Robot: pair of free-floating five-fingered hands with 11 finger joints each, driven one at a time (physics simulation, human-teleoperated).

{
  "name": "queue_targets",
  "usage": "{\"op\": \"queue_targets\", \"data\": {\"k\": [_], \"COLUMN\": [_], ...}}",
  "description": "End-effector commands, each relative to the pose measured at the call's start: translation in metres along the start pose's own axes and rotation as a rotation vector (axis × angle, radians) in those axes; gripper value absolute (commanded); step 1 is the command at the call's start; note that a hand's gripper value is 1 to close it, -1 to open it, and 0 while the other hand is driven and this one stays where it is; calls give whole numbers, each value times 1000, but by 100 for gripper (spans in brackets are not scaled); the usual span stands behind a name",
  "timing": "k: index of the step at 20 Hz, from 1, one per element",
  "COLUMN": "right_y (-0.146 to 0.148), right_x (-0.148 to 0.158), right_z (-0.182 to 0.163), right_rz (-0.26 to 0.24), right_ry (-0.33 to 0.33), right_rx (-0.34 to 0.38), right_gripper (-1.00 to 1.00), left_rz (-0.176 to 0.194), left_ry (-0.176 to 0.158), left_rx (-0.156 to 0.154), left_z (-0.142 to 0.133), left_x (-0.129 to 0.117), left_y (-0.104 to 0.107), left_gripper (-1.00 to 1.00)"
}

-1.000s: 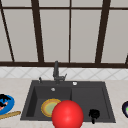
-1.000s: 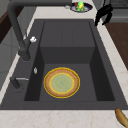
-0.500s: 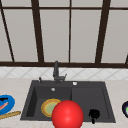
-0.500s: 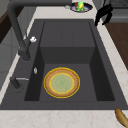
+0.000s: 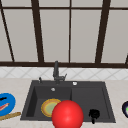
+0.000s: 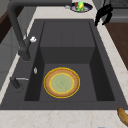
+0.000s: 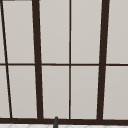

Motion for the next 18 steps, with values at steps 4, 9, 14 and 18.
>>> {"op": "queue_targets", "data": {"k": [4,9,14,18], "right_y": [0,0,0,0], "right_x": [0,0,0,0], "right_z": [0,0,0,0], "right_rz": [0,0,0,0], "right_ry": [0,0,0,0], "right_rx": [0,0,0,0], "right_gripper": [0,0,0,0], "left_rz": [-43,-18,-123,-143], "left_ry": [13,-28,-76,-71], "left_rx": [11,66,58,55], "left_z": [11,7,-3,-12], "left_x": [-6,12,39,61], "left_y": [-19,-9,-21,-32], "left_gripper": [-100,100,100,100]}}
